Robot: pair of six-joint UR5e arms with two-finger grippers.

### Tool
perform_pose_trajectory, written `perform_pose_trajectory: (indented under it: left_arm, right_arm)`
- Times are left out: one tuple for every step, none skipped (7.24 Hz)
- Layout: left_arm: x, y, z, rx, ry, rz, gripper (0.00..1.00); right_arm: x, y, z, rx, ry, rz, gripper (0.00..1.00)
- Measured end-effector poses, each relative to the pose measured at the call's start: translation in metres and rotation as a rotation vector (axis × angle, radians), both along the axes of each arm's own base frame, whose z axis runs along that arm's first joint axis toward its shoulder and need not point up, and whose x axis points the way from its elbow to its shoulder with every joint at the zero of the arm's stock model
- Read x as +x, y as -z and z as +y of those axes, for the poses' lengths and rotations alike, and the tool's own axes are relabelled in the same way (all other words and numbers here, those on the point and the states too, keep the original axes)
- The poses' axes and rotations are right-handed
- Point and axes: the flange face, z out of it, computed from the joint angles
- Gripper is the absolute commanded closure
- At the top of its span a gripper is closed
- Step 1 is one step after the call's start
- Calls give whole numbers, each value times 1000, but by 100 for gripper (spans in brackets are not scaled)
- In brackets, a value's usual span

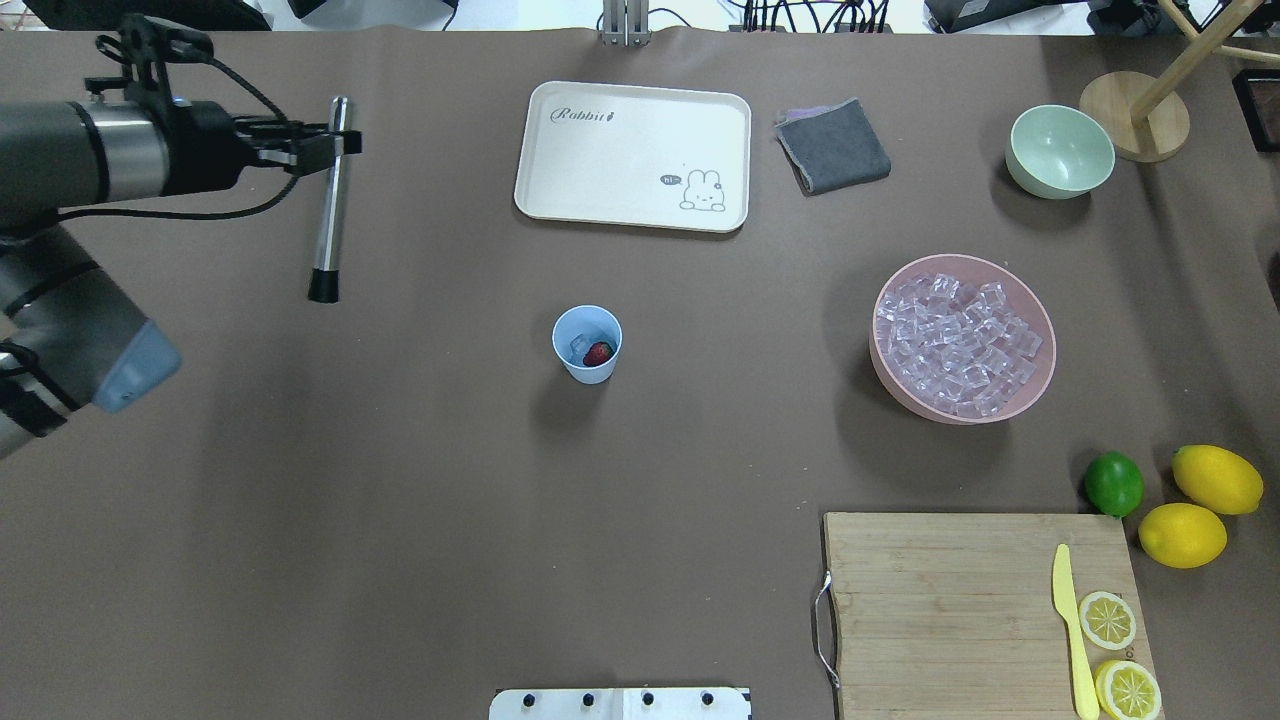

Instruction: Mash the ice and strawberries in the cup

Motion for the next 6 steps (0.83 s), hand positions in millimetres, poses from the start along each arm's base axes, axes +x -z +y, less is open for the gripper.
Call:
perform_pose_trajectory:
  left_arm:
    - [-34,-53,6,-119,-62,-63,100]
    - [-67,-102,14,-230,-99,-102,100]
    - [-88,-148,20,-326,-121,-145,100]
    - [-99,-189,21,-388,-142,-210,100]
    - [-107,-224,21,-417,-162,-288,100]
    - [-116,-251,19,-451,-170,-349,100]
  right_arm:
    - [0,0,0,0,1,-1,1]
    - [0,0,0,0,1,-1,1]
    - [0,0,0,0,1,-2,1]
    - [0,0,0,2,1,-4,1]
    - [0,2,0,4,1,-6,1]
    - [-1,3,1,6,0,-13,1]
